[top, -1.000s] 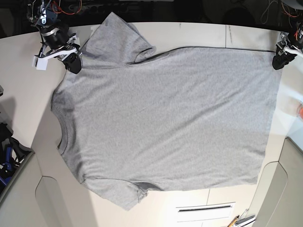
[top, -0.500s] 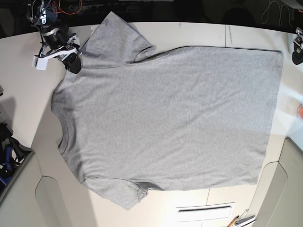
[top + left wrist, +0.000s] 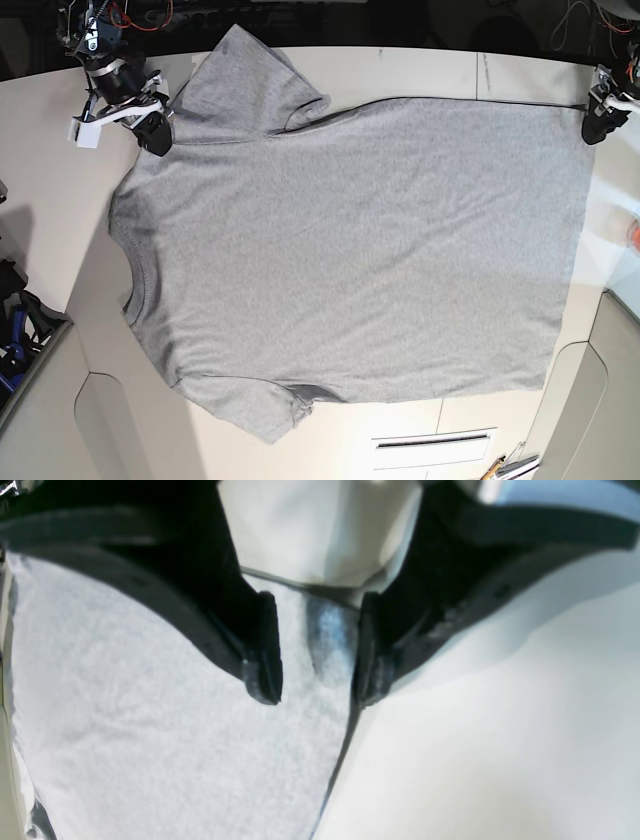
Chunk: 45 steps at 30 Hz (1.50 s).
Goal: Fold the T-shirt properly
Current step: 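Lift and pull the grasped shirt edge toward the robot with both grippers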
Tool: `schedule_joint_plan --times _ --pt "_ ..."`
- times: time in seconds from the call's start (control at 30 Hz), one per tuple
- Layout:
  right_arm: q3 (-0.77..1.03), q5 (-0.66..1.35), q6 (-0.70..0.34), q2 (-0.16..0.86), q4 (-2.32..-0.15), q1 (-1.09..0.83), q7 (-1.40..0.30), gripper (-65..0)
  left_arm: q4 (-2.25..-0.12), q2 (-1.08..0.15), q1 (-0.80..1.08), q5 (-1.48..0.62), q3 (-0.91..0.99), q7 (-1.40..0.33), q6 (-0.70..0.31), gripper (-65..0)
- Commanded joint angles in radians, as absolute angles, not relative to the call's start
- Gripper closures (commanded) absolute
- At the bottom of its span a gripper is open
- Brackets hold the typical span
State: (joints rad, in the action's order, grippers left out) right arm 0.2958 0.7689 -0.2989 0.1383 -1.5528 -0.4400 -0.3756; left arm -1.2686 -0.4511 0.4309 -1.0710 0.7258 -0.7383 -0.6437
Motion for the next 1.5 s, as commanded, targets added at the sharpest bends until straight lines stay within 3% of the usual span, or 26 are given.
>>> schedule_joint_plan --times 0.0,0.23,0.3,0.4,0.73,1.17,1.47 --pt "0.298 0.762 -0.295 0.146 -1.562 -0.443 -0.378 0.0 -1.275 -0.453 0.435 -1.059 0.725 -0.768 -0.640 -27.4" --pt "0.298 0.762 -0.296 0.147 -1.562 -0.443 -0.378 0.0 -1.275 -0.408 0.435 -1.081 0.725 -0.804 -0.640 -26.5" --pt "0.298 0.762 -0.296 0.147 -1.562 -0.443 -0.378 0.0 -1.275 -0.407 0.435 -1.081 0.725 -0.801 -0.640 -18.8" --pt "0.299 0.762 -0.296 0.147 -1.562 -0.443 -0.378 0.0 -1.275 -0.408 0.435 -1.081 0.725 -0.786 -0.640 0.0" --pt "0.369 0.730 -0.318 0.153 -1.586 -0.464 -0.401 0.0 -1.275 -0.408 0.435 -1.132 0.726 -0.818 -0.697 0.0" --pt "0.428 0.744 -0.409 0.166 -1.654 -0.589 -0.406 0.0 -1.278 -0.407 0.536 -1.327 0.728 -0.911 -0.698 0.0" --pt "0.500 0.744 -0.408 0.213 -1.772 -0.697 -0.406 0.0 -1.318 -0.408 0.584 -1.397 0.729 -0.964 -0.698 0.0"
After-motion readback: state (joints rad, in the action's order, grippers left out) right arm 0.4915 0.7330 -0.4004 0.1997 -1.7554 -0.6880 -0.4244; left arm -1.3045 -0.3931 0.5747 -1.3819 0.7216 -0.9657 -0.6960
